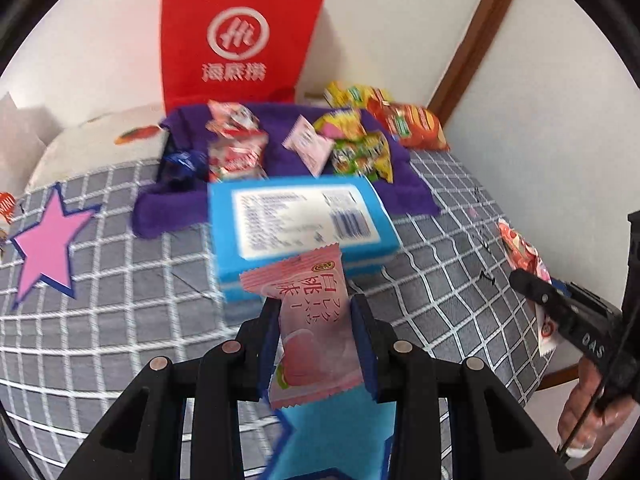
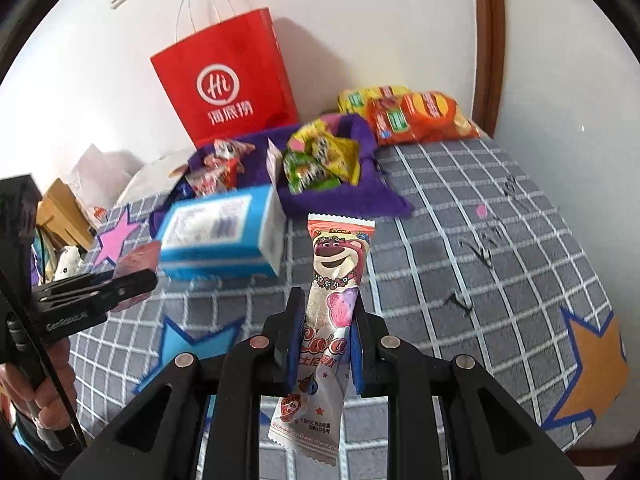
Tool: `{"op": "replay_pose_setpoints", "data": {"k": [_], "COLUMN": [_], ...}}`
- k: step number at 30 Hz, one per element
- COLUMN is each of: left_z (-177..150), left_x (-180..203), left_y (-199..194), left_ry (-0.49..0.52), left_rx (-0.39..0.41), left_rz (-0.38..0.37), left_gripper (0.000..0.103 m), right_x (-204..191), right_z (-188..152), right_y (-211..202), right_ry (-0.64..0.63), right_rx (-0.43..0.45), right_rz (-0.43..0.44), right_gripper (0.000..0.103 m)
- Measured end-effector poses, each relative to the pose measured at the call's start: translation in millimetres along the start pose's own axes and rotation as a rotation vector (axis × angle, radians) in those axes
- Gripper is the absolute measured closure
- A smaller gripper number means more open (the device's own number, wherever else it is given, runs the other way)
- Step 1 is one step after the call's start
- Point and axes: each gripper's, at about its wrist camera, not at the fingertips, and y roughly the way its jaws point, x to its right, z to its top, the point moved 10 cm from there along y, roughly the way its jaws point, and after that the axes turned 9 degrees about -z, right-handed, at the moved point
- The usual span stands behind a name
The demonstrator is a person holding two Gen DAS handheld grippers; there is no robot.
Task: Organize snacks
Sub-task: 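Carry both held candies over the purple cloth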
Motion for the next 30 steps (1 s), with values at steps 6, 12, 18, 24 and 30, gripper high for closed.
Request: {"op": "replay_pose_setpoints", "data": {"k": [6, 12, 18, 24, 30], "left_z": [31, 61, 92, 119, 143], "left_x": [-29, -58, -68, -62, -54], "left_y": [-36, -64, -75, -68, -47], "left_ry": [-0.009, -0.035, -0.032, -0.016, -0.023], "left_rx": [0.059, 0.101, 0.139, 0.154, 0.149], "left_rz": [0.014, 0.047, 0.06, 0.04, 0.018], "left_gripper": [0.07, 0.07, 0.07, 0.07, 0.07], "right_x": [-19, -34, -44, -57, -72], "right_z": [42, 86, 116, 140, 163], "right_y": [-8, -14, -14, -8, 6], "right_ry": [0.001, 0.003, -0.008, -0.035, -0.065], "right_rx": [0.046, 0.077, 0.095, 0.104, 0.11], "right_rz": [0.009, 0.027, 0.034, 0.077, 0.099], "right_gripper": [0.083, 0.083, 0.082, 0.082, 0.082]}}
